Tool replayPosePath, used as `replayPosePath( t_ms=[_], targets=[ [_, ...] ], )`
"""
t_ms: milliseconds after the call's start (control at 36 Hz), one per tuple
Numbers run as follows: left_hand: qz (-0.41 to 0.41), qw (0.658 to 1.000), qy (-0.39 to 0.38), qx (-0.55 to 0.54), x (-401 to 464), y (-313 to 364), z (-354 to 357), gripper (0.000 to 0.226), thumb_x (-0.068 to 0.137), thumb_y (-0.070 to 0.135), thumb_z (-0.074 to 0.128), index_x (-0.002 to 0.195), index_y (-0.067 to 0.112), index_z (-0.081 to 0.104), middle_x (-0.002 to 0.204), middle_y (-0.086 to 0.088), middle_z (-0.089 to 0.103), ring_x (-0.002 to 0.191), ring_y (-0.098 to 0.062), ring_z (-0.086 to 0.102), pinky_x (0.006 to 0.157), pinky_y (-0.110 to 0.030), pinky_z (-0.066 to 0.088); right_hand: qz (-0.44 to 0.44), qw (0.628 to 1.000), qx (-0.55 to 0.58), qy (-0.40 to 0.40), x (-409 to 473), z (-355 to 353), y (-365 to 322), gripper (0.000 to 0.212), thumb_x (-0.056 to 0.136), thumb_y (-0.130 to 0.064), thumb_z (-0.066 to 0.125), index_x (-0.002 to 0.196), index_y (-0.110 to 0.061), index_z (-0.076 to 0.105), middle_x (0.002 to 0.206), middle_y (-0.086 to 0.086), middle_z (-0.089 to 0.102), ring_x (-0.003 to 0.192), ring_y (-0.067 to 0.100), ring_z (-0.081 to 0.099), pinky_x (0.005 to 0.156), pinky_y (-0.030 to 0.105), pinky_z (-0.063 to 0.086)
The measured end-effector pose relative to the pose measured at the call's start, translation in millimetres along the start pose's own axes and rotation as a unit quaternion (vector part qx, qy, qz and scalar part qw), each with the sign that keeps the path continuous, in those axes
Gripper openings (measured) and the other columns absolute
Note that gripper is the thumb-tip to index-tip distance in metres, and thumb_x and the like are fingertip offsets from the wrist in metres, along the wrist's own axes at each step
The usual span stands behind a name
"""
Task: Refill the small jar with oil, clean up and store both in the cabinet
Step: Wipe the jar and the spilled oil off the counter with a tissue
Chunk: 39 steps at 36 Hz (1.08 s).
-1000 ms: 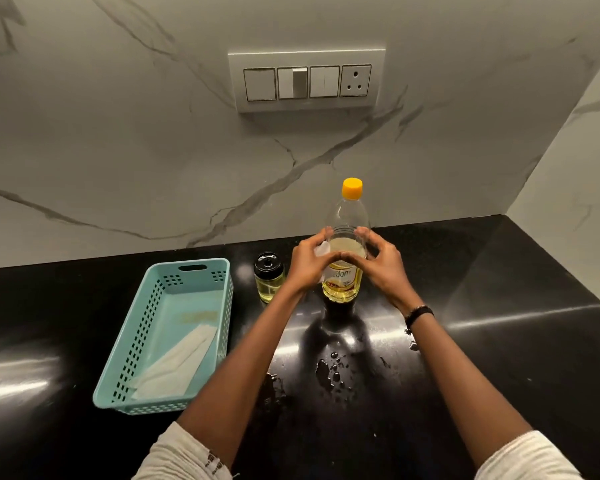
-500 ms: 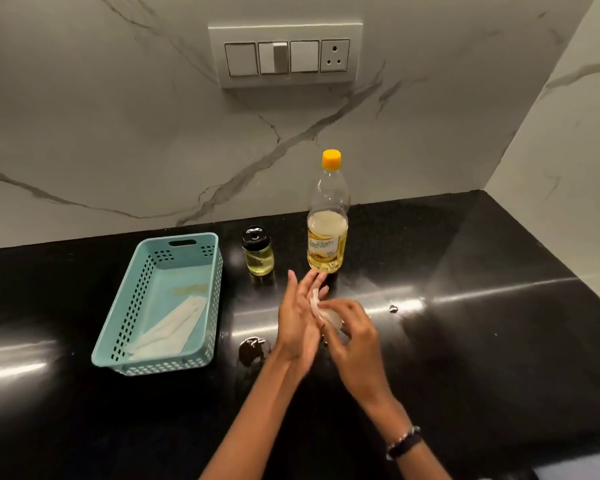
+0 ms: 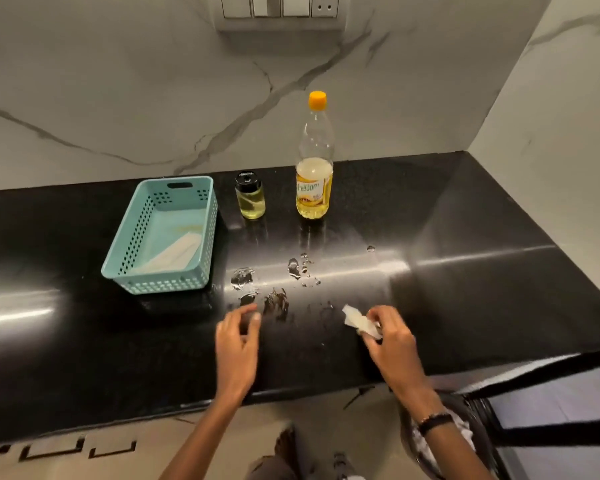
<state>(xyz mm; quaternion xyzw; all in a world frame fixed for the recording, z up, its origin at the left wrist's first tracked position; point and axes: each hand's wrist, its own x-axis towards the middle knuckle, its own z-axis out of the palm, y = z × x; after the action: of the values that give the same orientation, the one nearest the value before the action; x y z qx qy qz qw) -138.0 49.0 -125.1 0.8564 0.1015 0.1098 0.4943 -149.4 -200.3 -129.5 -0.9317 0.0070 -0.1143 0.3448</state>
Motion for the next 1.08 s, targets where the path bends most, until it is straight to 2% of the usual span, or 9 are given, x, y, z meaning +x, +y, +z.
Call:
replayPosePath(
  t_ms=[111,167,250,361,472,583,722,889,1083],
  targets=[
    [0.086,0.991,0.046,0.090,-18.9,-25.4,-22.5,0.020,0.092,0.010,0.059,0.110,0.020,0.061,0.107,0.006,0.059,0.105,-0.012,0.046,0.090,-0.040,0.047,-0.005,0.998,-0.023,-0.054,-18.8,-6.7,4.8,0.018,0.084,-0.029,0.070,0.088,-0.012,0.063,0.097,-0.001,0.063,0.094,0.017,0.062,0.079,0.024,0.051],
    [0.098,0.986,0.067,0.119,-22.9,-33.7,-28.4,0.024,0.091,0.006,0.059,0.113,0.013,0.061,0.113,0.001,0.061,0.109,-0.016,0.046,0.094,-0.039,0.045,-0.005,0.997,-0.031,-0.075,-22.2,-13.4,-2.3,0.031,0.090,-0.038,0.060,0.103,-0.012,0.068,0.120,0.003,0.063,0.118,0.017,0.055,0.097,0.021,0.040],
    [0.104,0.978,0.081,0.160,-27.1,-42.3,-31.9,0.028,0.090,0.003,0.059,0.118,0.006,0.059,0.121,-0.008,0.060,0.113,-0.024,0.047,0.097,-0.035,0.039,-0.009,0.987,-0.057,-0.147,-24.9,-11.3,-3.3,0.049,0.100,-0.040,0.038,0.144,-0.017,0.040,0.150,0.001,0.038,0.142,0.013,0.028,0.113,0.019,0.014],
    [0.114,0.972,0.068,0.192,-29.6,-56.0,-30.1,0.028,0.091,0.004,0.056,0.120,0.005,0.057,0.125,-0.011,0.058,0.113,-0.026,0.046,0.096,-0.038,0.039,-0.103,0.963,-0.170,-0.180,-43.7,8.5,15.1,0.058,0.099,-0.049,0.002,0.150,-0.022,0.011,0.158,-0.002,0.006,0.147,0.016,0.008,0.117,0.025,-0.006],
    [0.119,0.967,0.069,0.217,-24.7,-62.2,-25.9,0.031,0.093,0.016,0.046,0.120,0.005,0.058,0.128,-0.010,0.056,0.113,-0.026,0.045,0.094,-0.040,0.041,-0.100,0.959,-0.187,-0.188,-76.2,5.8,23.1,0.056,0.103,-0.046,0.015,0.152,-0.021,0.006,0.159,-0.006,-0.005,0.146,0.007,-0.008,0.117,0.027,-0.007],
    [0.106,0.965,0.063,0.231,-21.5,-61.2,-20.3,0.029,0.093,0.006,0.055,0.122,0.005,0.057,0.130,-0.009,0.055,0.115,-0.025,0.044,0.093,-0.041,0.041,-0.034,0.961,-0.226,-0.157,-60.7,-2.0,30.0,0.065,0.094,-0.051,-0.009,0.151,-0.020,-0.001,0.159,-0.004,-0.006,0.145,0.008,-0.013,0.117,0.030,-0.013],
    [0.111,0.959,0.042,0.259,-19.6,-62.5,-19.7,0.030,0.097,0.014,0.046,0.124,0.006,0.055,0.132,-0.008,0.054,0.116,-0.024,0.044,0.090,-0.040,0.043,0.003,0.950,-0.267,-0.165,-8.8,19.9,6.9,0.067,0.082,-0.046,-0.015,0.147,-0.031,-0.009,0.160,0.004,-0.006,0.147,0.020,-0.009,0.114,0.038,-0.016],
    [0.120,0.946,0.029,0.299,-19.6,-64.6,-20.8,0.043,0.096,0.028,0.029,0.125,0.006,0.054,0.131,-0.009,0.054,0.115,-0.025,0.045,0.085,-0.039,0.048,-0.071,0.940,-0.262,-0.206,-29.5,22.9,9.1,0.062,0.090,-0.049,-0.013,0.149,-0.031,-0.013,0.156,-0.010,-0.020,0.143,0.012,-0.022,0.116,0.039,-0.018],
    [0.124,0.945,0.028,0.303,-20.0,-64.1,-20.8,0.042,0.097,0.026,0.029,0.125,0.007,0.054,0.131,-0.009,0.053,0.116,-0.026,0.046,0.088,-0.040,0.048,0.028,0.944,-0.281,-0.169,9.2,19.9,14.5,0.055,0.100,-0.043,0.003,0.151,-0.024,-0.008,0.158,-0.005,-0.014,0.146,0.015,-0.015,0.116,0.042,-0.015]
  ],
)
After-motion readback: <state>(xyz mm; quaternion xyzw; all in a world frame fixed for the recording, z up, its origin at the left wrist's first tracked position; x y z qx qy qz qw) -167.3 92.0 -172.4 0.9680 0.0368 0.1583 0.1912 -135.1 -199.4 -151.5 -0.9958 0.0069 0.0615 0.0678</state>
